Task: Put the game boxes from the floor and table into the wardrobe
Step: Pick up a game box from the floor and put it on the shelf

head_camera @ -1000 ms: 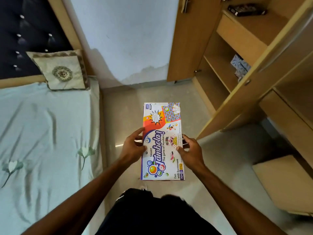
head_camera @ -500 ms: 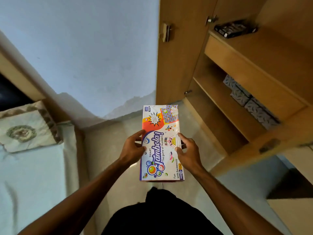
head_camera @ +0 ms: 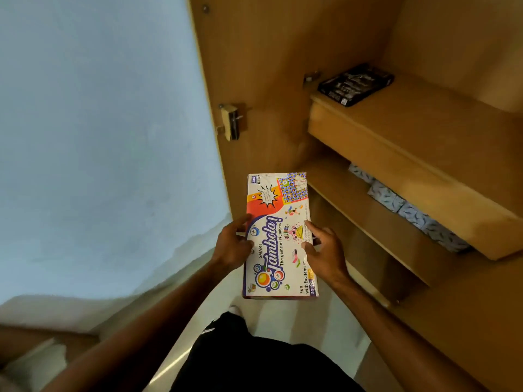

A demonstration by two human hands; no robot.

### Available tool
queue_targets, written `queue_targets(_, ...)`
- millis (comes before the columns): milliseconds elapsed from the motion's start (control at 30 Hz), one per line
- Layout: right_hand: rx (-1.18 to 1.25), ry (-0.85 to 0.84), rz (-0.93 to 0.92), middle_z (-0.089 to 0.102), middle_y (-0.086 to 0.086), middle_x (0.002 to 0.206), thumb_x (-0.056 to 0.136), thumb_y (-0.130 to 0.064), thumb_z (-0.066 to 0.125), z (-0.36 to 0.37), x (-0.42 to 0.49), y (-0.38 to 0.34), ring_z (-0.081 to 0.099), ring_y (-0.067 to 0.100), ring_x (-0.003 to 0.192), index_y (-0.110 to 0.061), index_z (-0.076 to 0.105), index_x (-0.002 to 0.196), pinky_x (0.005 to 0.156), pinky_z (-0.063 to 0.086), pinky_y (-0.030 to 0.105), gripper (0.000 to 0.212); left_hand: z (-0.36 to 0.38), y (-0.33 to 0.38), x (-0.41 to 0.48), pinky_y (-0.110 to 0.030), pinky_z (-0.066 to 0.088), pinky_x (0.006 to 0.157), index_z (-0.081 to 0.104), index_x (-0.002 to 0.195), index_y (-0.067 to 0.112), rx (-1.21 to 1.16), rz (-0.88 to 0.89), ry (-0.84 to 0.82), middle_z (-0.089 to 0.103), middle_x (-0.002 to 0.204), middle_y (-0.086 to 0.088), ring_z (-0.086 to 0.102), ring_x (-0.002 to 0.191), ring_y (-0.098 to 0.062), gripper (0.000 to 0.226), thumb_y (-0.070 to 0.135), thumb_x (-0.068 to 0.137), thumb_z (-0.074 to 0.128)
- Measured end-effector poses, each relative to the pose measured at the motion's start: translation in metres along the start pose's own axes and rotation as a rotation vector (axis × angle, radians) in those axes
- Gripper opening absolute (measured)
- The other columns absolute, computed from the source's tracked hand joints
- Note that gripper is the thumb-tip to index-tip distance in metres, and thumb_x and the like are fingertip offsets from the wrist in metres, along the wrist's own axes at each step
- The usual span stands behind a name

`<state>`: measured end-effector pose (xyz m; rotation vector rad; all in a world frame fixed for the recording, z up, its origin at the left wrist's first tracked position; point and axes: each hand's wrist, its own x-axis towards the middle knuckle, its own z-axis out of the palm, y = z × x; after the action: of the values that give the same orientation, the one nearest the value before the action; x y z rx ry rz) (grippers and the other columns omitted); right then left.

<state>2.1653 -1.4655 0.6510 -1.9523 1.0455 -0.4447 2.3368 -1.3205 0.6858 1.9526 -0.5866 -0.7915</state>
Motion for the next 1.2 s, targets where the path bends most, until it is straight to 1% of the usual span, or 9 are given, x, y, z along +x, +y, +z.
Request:
queue_targets(133, 0.044, 0.105, 0.061, 0.056, 0.006, 0.115, 0.090, -0.009, 0.064, -0.015, 0.080, -0.007, 0.064, 0.022, 0.099, -0.022, 0.051, 0.140, 0.085, 0.058, 0.043, 0.053, 0.007, 0.049, 0.098, -0.015, 0.054, 0.055, 0.046, 0.140, 0.020, 0.035, 0.083, -0.123, 0.060, 0.121, -0.005, 0.063, 0.096, -0.019, 0.060, -0.005, 0.088, 0.059)
queue_targets(200, 0.072, 0.158, 0.090, 0.058, 0.006, 0.119, 0.090, -0.011, 0.065, -0.025, 0.116, -0.006, 0.064, 0.022, 0.101, -0.024, 0.052, 0.139, 0.086, 0.059, 0.046, 0.053, 0.017, 0.076, 0.142, -0.012, 0.051, 0.055, 0.046, 0.141, 0.020, 0.066, 0.128, -0.169, 0.059, 0.122, -0.005, 0.062, 0.097, -0.019, 0.059, -0.005, 0.089, 0.058)
queue_targets(467, 0.072, 0.373, 0.086, 0.056, 0.003, 0.109, 0.089, -0.006, 0.065, -0.111, 0.259, 0.013, 0.062, 0.021, 0.096, -0.017, 0.054, 0.137, 0.087, 0.056, 0.039, 0.050, 0.105, 0.177, 0.289, -0.013, 0.052, 0.060, 0.050, 0.136, 0.020, 0.073, 0.283, -0.270, 0.061, 0.110, 0.003, 0.059, 0.085, -0.001, 0.057, -0.011, 0.089, 0.053)
queue_targets(600, 0.053, 0.402, 0.058, 0.055, 0.001, 0.105, 0.089, -0.006, 0.064, -0.164, 0.332, 0.022, 0.060, 0.018, 0.089, -0.017, 0.057, 0.135, 0.082, 0.051, 0.030, 0.047, 0.150, 0.229, 0.344, -0.024, 0.056, 0.067, 0.054, 0.131, 0.022, 0.036, 0.310, -0.247, 0.064, 0.105, 0.005, 0.063, 0.087, -0.006, 0.059, -0.014, 0.085, 0.050)
queue_targets(733, 0.031, 0.375, 0.050, 0.058, 0.007, 0.112, 0.090, -0.009, 0.065, -0.209, 0.408, 0.030, 0.062, 0.021, 0.094, -0.015, 0.058, 0.134, 0.084, 0.055, 0.032, 0.045, 0.182, 0.281, 0.402, -0.036, 0.060, 0.071, 0.058, 0.127, 0.018, 0.044, 0.341, -0.216, 0.066, 0.112, -0.005, 0.070, 0.091, -0.025, 0.058, -0.016, 0.081, 0.046)
queue_targets(933, 0.062, 0.347, 0.085, 0.057, 0.011, 0.126, 0.092, -0.011, 0.064, -0.240, 0.499, 0.029, 0.063, 0.026, 0.110, -0.012, 0.060, 0.131, 0.092, 0.056, 0.041, 0.039, 0.210, 0.333, 0.487, -0.037, 0.057, 0.082, 0.057, 0.129, 0.007, 0.179, 0.331, -0.211, 0.064, 0.120, -0.010, 0.066, 0.105, -0.031, 0.049, -0.012, 0.085, 0.050)
queue_targets(1033, 0.039, 0.361, 0.126, 0.059, 0.014, 0.128, 0.092, -0.014, 0.064, -0.249, 0.538, 0.034, 0.062, 0.029, 0.115, -0.011, 0.062, 0.128, 0.095, 0.055, 0.042, 0.036, 0.219, 0.355, 0.525, -0.029, 0.058, 0.079, 0.053, 0.131, 0.007, 0.231, 0.280, -0.368, 0.060, 0.131, -0.012, 0.064, 0.107, -0.024, 0.050, -0.007, 0.085, 0.064)
queue_targets(1100, 0.034, 0.377, 0.133, 0.059, 0.014, 0.130, 0.092, -0.014, 0.063, -0.253, 0.555, 0.036, 0.061, 0.030, 0.116, -0.009, 0.062, 0.128, 0.096, 0.054, 0.040, 0.036, 0.219, 0.365, 0.542, -0.022, 0.058, 0.075, 0.049, 0.133, 0.009, 0.245, 0.245, -0.531, 0.057, 0.134, -0.007, 0.065, 0.098, -0.014, 0.062, 0.004, 0.079, 0.077)
queue_targets(1200, 0.061, 0.387, 0.145, 0.060, 0.015, 0.133, 0.093, -0.011, 0.062, -0.256, 0.580, 0.036, 0.062, 0.031, 0.116, -0.007, 0.061, 0.129, 0.092, 0.057, 0.043, 0.037, 0.215, 0.373, 0.569, -0.034, 0.040, 0.111, 0.022, 0.154, 0.022, 0.595, 0.256, -0.671, 0.028, 0.157, 0.001, 0.041, 0.136, -0.020, 0.123, 0.040, 0.055, 0.093)
